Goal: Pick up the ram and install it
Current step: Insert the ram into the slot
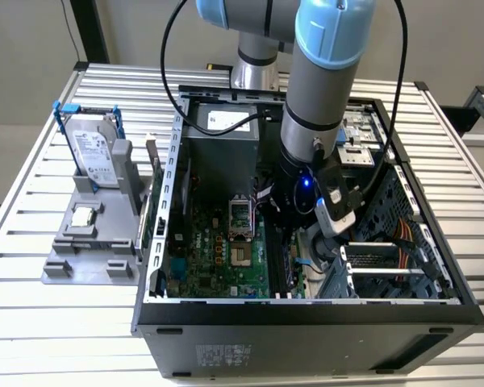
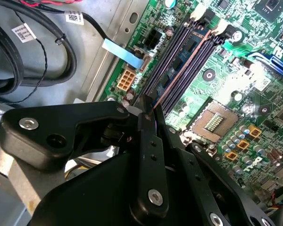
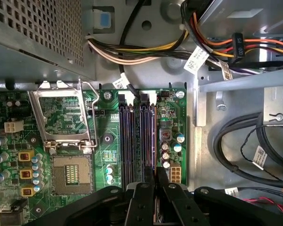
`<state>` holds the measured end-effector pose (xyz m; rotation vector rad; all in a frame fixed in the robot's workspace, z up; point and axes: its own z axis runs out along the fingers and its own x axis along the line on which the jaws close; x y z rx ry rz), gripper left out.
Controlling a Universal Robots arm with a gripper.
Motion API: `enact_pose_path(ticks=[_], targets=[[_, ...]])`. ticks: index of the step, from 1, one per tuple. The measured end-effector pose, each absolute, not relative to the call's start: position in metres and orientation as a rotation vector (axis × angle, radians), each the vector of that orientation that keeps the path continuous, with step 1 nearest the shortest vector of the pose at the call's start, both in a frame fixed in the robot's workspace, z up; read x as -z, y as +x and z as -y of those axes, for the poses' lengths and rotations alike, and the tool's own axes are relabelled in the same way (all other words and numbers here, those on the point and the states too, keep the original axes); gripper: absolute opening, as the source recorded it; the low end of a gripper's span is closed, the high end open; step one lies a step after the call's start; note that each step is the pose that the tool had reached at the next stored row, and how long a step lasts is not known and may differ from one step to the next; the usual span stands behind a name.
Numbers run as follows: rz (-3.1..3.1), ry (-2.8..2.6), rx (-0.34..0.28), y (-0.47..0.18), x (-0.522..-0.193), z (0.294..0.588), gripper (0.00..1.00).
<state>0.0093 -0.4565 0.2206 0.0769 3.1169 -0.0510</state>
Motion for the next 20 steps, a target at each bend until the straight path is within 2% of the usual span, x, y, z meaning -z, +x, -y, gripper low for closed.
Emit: enact_pose_path(ticks=[20], targets=[[-3.117,0.095,0.051,0.0103,-0.2190,0.4564,0.00]])
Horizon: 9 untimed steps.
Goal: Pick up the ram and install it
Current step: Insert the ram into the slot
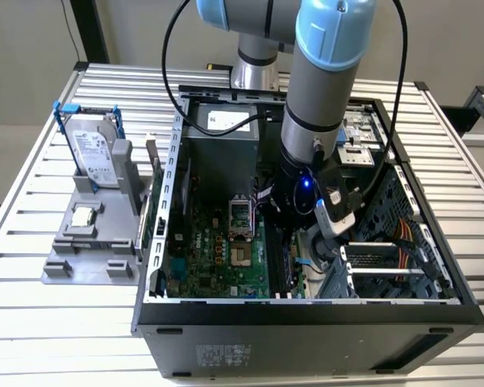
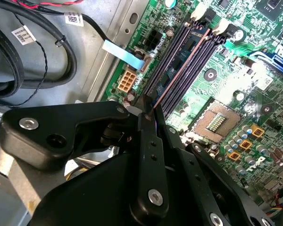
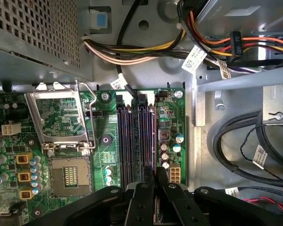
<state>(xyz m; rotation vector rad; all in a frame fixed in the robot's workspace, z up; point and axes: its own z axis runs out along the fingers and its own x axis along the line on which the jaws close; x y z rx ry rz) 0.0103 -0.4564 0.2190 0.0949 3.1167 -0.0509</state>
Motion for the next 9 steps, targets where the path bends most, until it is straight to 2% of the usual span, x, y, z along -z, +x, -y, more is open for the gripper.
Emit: enact_pose_path(ticks=[9], targets=[[-3.117,0.068,0.051,0.0103,-0.2190,0.4568,0.00]])
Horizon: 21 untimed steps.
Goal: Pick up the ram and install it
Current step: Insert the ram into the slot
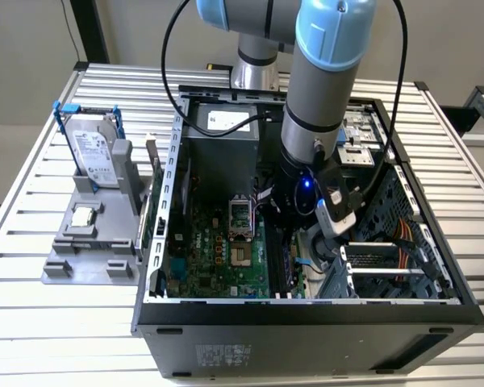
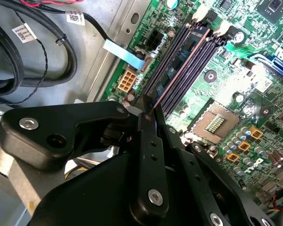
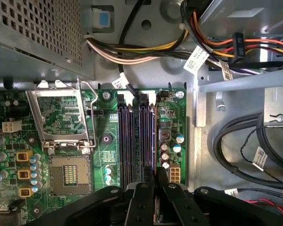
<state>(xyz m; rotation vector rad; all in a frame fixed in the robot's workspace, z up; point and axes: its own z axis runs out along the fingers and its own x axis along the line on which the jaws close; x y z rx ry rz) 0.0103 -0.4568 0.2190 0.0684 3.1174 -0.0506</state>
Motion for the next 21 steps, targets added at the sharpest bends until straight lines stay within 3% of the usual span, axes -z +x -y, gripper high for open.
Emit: enact_pose_path(ticks=[21], targets=[[-3.119,0.065,0.053,0.0103,-0.2153,0.4571,0.00]])
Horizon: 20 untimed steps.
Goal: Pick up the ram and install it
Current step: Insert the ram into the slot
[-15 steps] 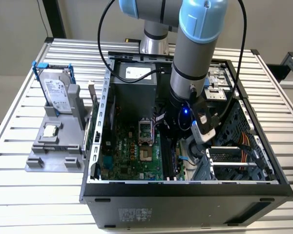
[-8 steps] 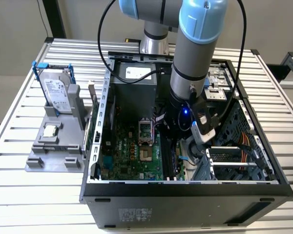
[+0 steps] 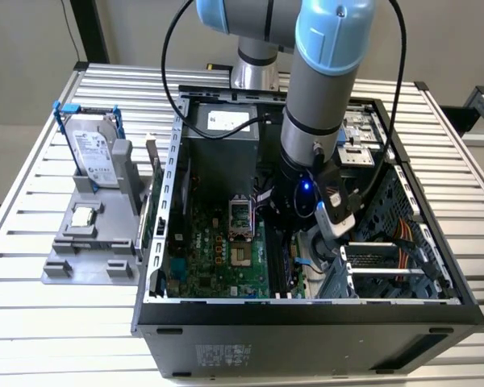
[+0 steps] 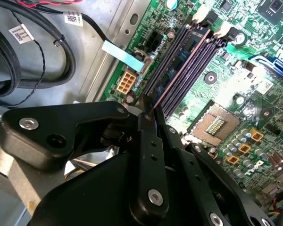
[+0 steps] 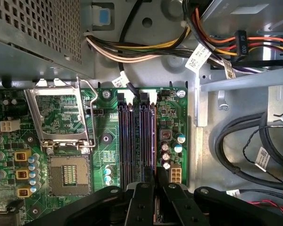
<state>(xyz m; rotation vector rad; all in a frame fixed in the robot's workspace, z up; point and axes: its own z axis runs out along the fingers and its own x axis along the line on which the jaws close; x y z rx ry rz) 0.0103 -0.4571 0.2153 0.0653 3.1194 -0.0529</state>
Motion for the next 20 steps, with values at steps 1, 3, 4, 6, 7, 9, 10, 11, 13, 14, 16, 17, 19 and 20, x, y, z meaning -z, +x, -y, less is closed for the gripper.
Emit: enact_pose_path(ticks=[1,3,4,6,7,9,10,11,13,14,16,17,19,20], targets=[[-3.119,0.065,0.053,0.0103,-0.2148,0.4570,0.00],[-3.119,0.066,0.053,0.0102,-0.2147,0.4570,0.00],[-3.120,0.066,0.053,0.0102,-0.2147,0.4570,0.00],[-3.119,0.066,0.053,0.0102,-0.2145,0.4570,0.00],[-3.119,0.066,0.053,0.0102,-0.2145,0.4570,0.00],[-3.119,0.066,0.053,0.0102,-0.2144,0.4570,0.00],[-3.119,0.066,0.053,0.0102,-0.2143,0.4570,0.00],[-3.119,0.066,0.053,0.0102,-0.2142,0.4570,0.00],[-3.119,0.066,0.053,0.0102,-0.2141,0.4570,0.00],[-3.119,0.066,0.053,0.0102,-0.2141,0.4570,0.00],[-3.119,0.066,0.053,0.0102,-0.2140,0.4570,0.00],[-3.119,0.066,0.053,0.0102,-0.2140,0.4570,0.00],[-3.119,0.063,0.053,0.0102,-0.2140,0.4570,0.00],[-3.120,0.060,0.053,0.0102,-0.2140,0.4570,0.00]])
